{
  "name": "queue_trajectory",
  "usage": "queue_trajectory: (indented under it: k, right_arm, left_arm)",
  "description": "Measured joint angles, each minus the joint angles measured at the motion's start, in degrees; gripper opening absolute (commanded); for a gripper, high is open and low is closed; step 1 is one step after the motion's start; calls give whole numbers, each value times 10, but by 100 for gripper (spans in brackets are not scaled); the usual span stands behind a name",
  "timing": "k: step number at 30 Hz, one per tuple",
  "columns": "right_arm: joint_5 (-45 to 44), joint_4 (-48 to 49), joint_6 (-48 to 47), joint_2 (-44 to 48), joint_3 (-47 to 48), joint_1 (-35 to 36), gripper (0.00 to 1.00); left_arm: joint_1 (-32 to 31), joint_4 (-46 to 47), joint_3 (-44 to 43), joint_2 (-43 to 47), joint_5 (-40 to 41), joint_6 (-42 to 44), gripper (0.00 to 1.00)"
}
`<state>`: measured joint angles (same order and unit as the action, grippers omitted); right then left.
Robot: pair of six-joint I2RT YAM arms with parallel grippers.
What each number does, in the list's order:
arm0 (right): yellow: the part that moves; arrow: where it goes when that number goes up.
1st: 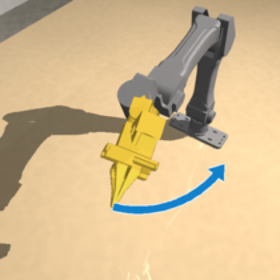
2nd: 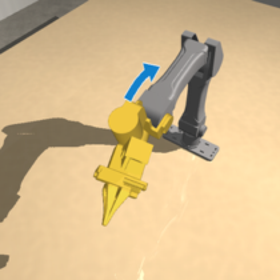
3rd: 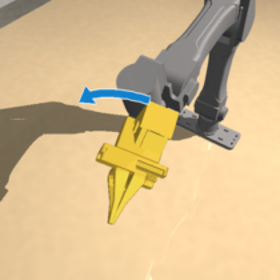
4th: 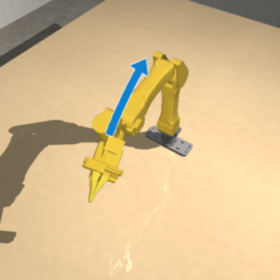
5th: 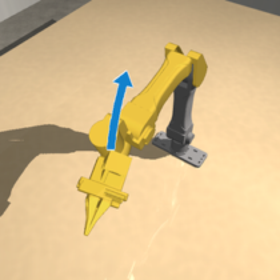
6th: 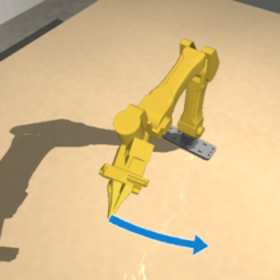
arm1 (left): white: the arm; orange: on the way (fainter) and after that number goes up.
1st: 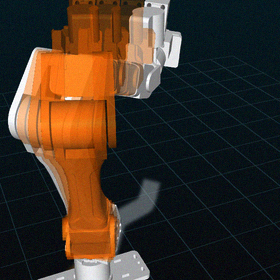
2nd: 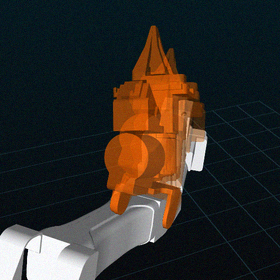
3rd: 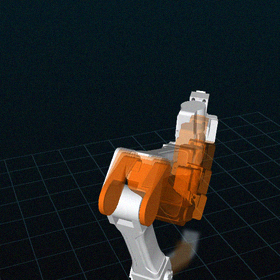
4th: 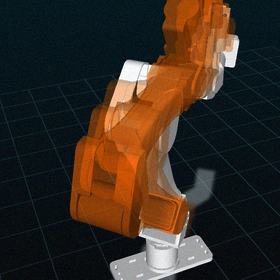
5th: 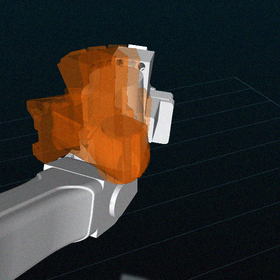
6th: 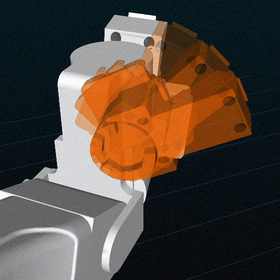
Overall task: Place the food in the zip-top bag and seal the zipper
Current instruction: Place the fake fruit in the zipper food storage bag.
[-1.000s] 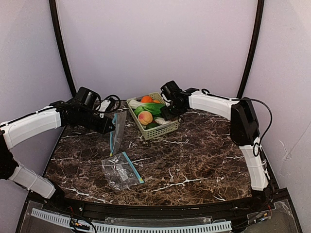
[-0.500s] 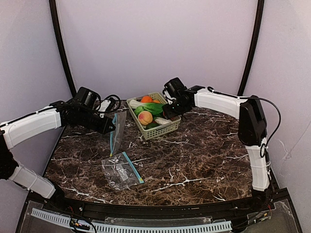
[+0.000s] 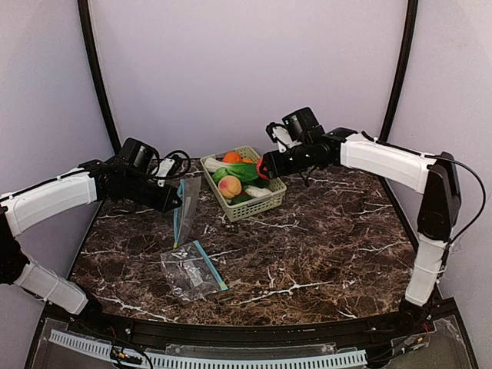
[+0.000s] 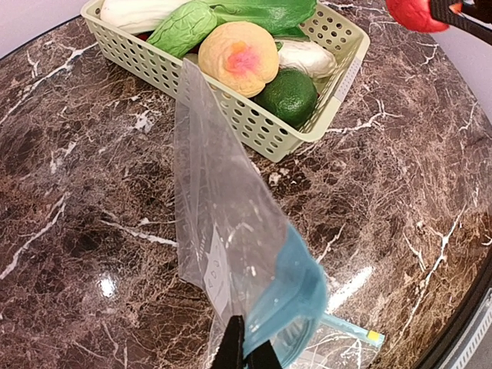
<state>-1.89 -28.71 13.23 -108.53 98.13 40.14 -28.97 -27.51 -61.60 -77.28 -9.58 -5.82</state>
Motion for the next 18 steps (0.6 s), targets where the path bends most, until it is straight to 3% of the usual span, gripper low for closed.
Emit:
queue_trajectory:
  k: [9, 18]
  right_arm:
    - [61, 20, 9, 158, -157, 7, 42]
    - [144, 123, 26, 261, -287, 65, 42]
  left_arm:
    - [-7, 22, 27, 4, -20, -82, 1]
    - [-125, 106, 61, 3, -21, -211, 1]
